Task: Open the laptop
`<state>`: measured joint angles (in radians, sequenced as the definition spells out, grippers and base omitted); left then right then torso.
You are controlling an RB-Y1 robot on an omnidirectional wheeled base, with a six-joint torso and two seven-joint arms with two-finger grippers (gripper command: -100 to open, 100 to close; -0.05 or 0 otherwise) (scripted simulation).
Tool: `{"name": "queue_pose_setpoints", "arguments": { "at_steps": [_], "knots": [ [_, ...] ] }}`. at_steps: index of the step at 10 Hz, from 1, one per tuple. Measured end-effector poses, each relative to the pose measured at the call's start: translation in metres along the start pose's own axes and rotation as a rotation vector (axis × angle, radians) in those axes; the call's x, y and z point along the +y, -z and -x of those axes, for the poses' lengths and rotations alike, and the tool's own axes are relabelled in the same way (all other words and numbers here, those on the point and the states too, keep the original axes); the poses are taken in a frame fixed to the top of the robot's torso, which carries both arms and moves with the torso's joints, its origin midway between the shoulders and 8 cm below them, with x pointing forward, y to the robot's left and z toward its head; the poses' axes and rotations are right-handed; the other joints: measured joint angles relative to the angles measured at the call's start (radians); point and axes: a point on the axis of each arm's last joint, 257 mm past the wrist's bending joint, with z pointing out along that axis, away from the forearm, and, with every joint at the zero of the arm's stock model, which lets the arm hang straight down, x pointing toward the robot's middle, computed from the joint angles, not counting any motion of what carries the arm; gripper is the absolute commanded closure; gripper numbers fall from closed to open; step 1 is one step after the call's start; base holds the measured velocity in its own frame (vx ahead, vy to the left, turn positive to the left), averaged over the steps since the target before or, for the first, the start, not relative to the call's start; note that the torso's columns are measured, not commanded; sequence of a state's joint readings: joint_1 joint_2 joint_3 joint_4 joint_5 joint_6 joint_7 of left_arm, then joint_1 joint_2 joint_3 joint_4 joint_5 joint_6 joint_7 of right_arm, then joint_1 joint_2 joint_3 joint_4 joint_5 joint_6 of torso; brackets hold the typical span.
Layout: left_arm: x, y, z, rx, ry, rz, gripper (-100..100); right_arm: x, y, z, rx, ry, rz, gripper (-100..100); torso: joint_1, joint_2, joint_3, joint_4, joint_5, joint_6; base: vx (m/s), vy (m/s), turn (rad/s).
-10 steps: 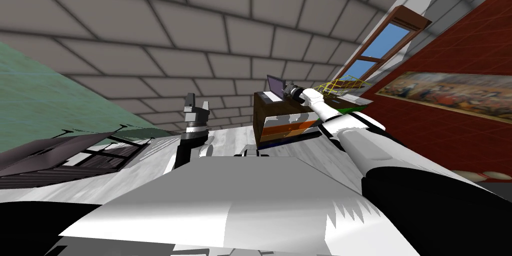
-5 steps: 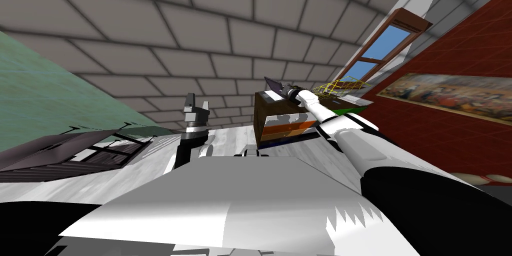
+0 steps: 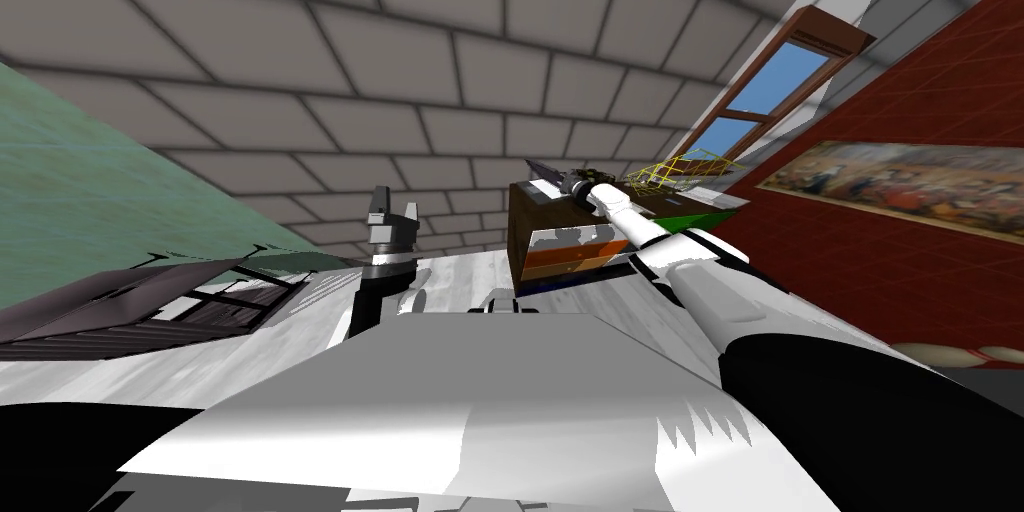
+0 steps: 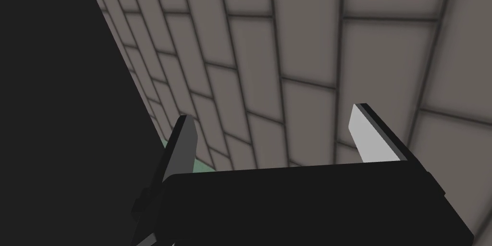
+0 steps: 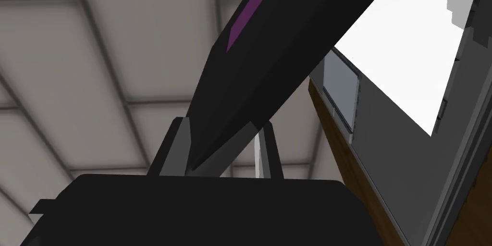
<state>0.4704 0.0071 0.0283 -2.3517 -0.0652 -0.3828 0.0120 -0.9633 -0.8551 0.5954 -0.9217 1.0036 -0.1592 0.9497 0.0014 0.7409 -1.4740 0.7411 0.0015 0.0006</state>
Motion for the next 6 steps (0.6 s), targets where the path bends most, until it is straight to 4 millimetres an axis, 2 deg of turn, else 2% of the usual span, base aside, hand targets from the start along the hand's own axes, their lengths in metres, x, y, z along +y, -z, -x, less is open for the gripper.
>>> {"name": "queue_pose_setpoints", "arguments": {
  "at_steps": [5,6],
  "knots": [
    [0.0,0.0,0.0,0.0,0.0,0.0,0,0.024,-0.003,0.016,0.01,0.157,0.001,100,0.0,0.0,0.0,0.0,0.0,-0.001,-0.013,-0.011,0.015],
    [0.0,0.0,0.0,0.0,0.0,0.0,0,0.028,-0.003,0.019,0.012,0.186,-0.002,-100,0.0,0.0,0.0,0.0,0.0,0.0,-0.014,0.03,-0.016]
  ]
}}
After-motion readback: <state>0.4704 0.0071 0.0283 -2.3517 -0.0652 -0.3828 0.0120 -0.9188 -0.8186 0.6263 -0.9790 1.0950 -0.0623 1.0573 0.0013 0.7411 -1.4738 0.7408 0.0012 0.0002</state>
